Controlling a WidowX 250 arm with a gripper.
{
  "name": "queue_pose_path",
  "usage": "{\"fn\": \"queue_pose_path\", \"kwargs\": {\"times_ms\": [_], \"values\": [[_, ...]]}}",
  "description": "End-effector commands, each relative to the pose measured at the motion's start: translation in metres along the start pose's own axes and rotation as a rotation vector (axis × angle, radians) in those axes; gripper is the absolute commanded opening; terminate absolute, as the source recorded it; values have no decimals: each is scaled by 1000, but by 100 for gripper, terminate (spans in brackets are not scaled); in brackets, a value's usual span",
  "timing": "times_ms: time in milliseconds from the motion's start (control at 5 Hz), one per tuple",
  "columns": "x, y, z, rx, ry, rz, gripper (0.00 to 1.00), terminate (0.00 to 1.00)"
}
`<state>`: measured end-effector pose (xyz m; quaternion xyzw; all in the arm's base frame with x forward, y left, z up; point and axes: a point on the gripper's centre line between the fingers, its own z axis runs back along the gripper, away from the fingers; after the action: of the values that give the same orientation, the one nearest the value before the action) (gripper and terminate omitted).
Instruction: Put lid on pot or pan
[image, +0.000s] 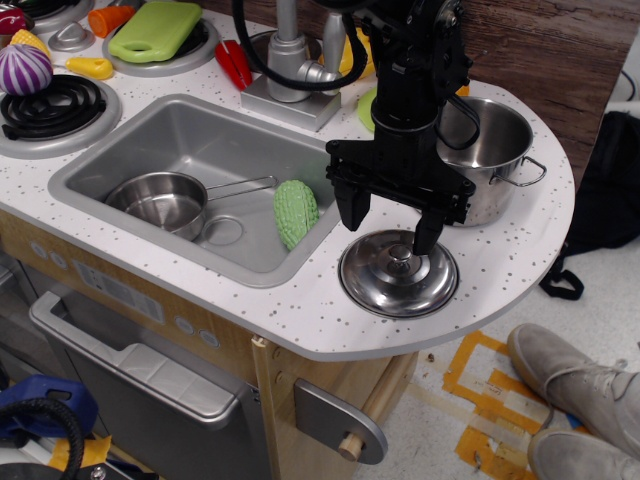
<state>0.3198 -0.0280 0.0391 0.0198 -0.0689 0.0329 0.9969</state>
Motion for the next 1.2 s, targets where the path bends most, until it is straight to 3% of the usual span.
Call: {"fn": "queue_pose_path", "kwargs": {"times_ms": [0,1000], "values": [[0,0,0,0,0,0,100,0],[3,-1,-21,-14,-41,11,100,0]]}}
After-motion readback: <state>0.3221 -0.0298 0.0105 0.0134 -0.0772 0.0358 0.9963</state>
